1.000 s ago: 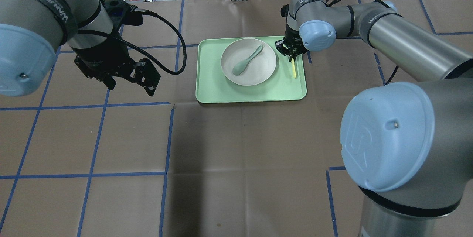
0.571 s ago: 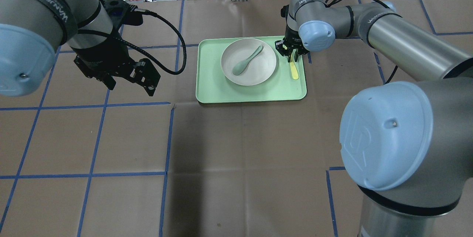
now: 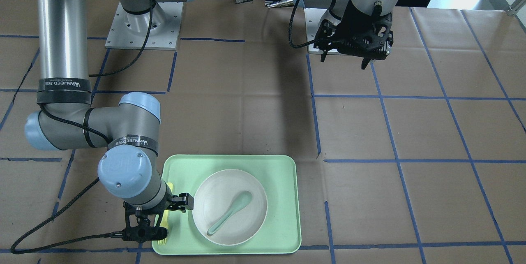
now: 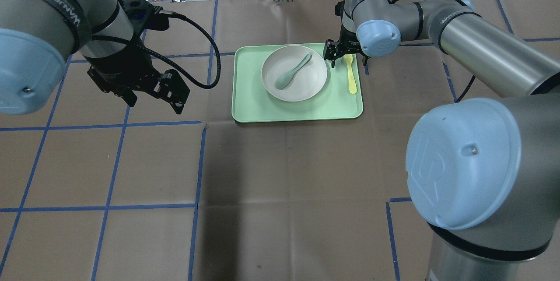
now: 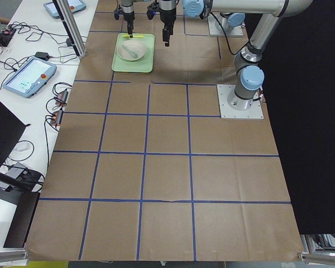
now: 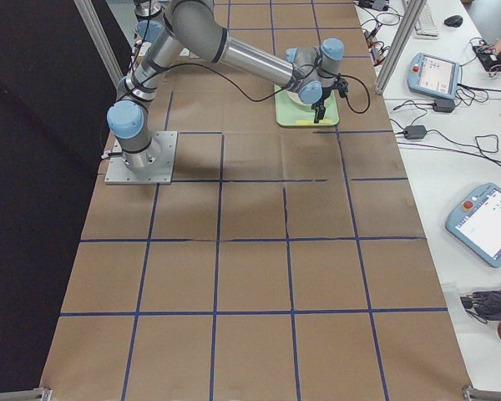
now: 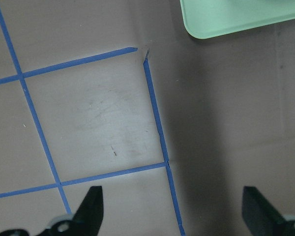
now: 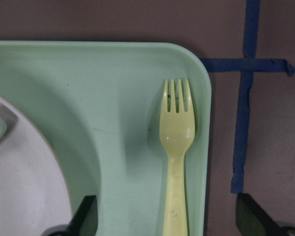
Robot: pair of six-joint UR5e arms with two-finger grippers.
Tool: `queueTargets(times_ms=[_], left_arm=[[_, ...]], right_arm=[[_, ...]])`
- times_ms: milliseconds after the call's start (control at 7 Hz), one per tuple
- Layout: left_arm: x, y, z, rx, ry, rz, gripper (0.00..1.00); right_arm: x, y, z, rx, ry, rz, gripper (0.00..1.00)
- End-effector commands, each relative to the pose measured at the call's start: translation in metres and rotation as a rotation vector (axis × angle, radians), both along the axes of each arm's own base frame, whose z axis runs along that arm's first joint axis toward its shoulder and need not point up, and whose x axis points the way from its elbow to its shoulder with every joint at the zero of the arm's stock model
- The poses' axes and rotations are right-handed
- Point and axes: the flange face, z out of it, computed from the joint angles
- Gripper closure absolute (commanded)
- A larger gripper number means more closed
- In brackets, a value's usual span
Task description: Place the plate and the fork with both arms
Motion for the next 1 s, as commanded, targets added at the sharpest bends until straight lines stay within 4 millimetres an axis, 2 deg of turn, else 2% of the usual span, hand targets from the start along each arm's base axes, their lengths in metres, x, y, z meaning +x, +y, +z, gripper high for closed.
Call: queueTargets(times_ms=[0,429,571,714,857], left_arm=[[0.000,0.000,0.000,0.001,0.000,0.000,0.01],[0.000,0.000,0.000,-0.001,0.002,0.000,0.01],[0.000,0.000,0.000,-0.001,0.002,0.000,0.01],[0.000,0.000,0.000,-0.001,0.002,0.000,0.01],[0.000,-0.001,0.000,-0.001,0.003,-0.003,0.01]], right_arm=[[-0.004,0.010,0.047,-0.003,-0.004,-0.005,0.00],[-0.015,0.059,0.143,0.026,0.009,0.042,0.00],[-0.036,0.081,0.180,0.047,0.006,0.023,0.00],[-0.047,0.109,0.214,0.026,0.009,0.021,0.00],[-0.045,0.147,0.238,0.024,0.010,0.021,0.00]])
